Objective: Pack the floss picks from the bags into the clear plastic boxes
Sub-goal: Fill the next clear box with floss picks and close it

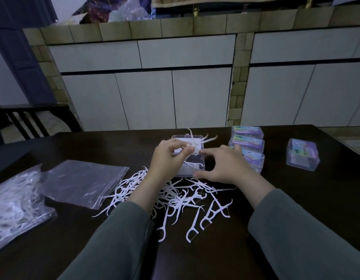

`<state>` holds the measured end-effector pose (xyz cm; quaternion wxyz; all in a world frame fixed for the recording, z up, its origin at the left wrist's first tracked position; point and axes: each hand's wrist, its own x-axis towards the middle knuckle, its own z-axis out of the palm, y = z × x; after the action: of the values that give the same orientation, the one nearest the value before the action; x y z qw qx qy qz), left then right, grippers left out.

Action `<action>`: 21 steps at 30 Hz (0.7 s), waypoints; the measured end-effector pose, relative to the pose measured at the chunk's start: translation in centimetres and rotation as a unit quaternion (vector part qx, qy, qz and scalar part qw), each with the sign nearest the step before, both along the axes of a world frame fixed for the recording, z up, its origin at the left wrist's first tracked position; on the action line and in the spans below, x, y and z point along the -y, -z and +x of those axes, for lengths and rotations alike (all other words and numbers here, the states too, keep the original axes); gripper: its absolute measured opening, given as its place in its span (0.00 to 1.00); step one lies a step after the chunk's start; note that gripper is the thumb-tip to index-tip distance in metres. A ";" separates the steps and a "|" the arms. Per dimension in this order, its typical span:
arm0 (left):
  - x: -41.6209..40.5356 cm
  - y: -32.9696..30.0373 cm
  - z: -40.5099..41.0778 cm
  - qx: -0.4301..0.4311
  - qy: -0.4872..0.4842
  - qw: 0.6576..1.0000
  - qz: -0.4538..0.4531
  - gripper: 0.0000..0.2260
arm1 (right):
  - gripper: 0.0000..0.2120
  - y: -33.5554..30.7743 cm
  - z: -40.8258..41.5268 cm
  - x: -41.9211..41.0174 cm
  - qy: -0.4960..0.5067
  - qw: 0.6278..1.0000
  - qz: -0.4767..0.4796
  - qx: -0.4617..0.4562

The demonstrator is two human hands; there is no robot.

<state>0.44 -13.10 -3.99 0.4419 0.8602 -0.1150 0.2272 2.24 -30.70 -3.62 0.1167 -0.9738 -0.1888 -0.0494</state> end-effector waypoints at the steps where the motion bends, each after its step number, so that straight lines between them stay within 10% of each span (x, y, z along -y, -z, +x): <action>1: -0.1 -0.1 -0.1 -0.006 -0.003 0.999 0.040 0.08 | 0.39 0.0 0.0 0.0 -0.002 1.000 -0.001 0.000; 7: -1.6 -0.2 -0.1 -0.091 -0.017 0.965 0.244 0.12 | 0.39 -0.2 -0.1 0.3 0.007 1.000 0.023 -0.005; 21: -1.0 -1.1 -1.3 -0.142 0.054 0.943 0.297 0.12 | 0.38 0.0 -0.3 0.4 -0.006 0.999 0.034 0.006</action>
<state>-0.83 -12.12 -2.89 0.1901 0.9680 -0.1600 0.0344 1.98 -31.05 -3.61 0.1490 -0.9679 -0.1931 -0.0612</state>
